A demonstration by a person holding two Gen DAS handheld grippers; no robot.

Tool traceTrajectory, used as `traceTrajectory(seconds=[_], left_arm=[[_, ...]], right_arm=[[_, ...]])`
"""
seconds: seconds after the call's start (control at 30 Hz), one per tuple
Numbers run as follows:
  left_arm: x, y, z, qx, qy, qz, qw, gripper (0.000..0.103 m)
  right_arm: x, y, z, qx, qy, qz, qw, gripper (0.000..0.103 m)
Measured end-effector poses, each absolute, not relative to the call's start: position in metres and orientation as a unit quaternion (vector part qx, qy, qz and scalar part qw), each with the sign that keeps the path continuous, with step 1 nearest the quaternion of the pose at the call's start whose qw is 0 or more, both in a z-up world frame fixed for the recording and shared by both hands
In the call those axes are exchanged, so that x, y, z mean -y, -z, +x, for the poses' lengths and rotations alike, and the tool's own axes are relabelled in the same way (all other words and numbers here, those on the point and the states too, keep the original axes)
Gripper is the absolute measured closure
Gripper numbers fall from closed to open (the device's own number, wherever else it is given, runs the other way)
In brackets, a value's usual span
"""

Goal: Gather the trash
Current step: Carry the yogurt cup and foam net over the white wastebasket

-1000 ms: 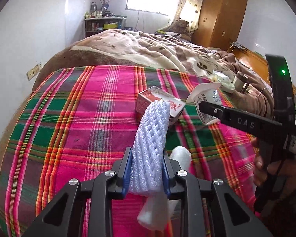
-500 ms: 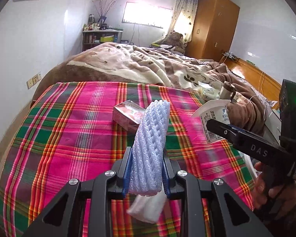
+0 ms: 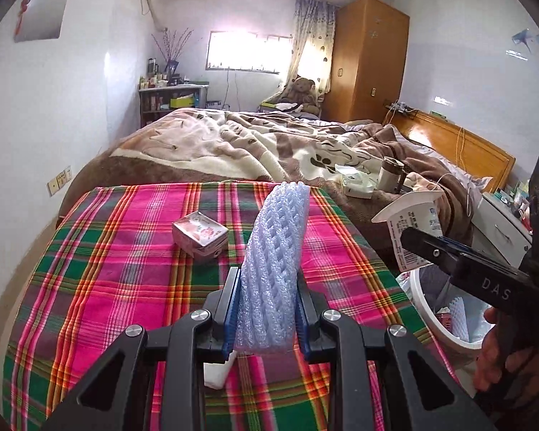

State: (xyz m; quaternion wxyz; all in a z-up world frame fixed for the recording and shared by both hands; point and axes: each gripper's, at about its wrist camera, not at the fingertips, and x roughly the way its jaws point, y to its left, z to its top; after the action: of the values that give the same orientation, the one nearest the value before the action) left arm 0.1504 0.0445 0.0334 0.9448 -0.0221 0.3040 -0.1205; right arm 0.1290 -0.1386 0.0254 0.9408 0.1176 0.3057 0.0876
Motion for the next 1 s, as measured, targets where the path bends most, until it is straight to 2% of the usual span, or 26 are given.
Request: traceTrajectory(seconds=[0.23, 1.0], left_arm=[[-0.013, -0.045, 0.135, -0.286, 0.137, -0.010, 0.948, 0.076], [0.115, -0.036, 0.122, -0.296, 0.248, 0.015, 0.922, 0.076]], right_arm=[[0.163, -0.034, 0.105, -0.284, -0.062, 0.119, 0.949, 0.051], [0.259, -0.023, 0.054, -0.279, 0.058, 0.142, 0.948, 0.051]])
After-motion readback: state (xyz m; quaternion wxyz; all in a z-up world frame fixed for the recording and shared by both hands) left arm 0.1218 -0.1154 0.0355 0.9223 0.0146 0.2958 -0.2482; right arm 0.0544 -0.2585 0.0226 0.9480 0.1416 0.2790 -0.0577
